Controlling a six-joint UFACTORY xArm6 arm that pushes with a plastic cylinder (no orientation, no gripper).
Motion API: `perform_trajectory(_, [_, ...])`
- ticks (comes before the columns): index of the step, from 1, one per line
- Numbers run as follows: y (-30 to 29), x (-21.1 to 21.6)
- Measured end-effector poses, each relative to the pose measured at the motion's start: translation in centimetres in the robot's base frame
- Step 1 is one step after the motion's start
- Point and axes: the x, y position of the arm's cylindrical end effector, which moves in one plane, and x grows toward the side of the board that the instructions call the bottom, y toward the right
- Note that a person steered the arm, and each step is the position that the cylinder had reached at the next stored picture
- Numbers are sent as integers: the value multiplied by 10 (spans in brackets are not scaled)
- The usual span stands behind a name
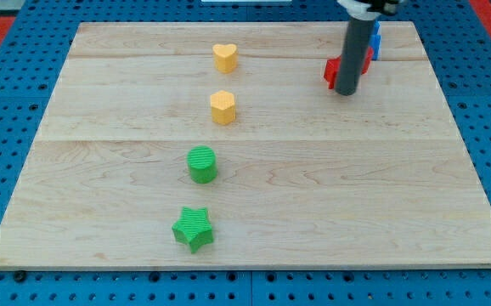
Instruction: Push the red star diagonally to the bottom left of the red circle
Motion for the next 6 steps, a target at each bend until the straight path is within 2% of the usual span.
perform_trajectory(1, [45, -5])
perform_trajectory(3, [53, -48])
perform_trajectory(6, [-42, -47])
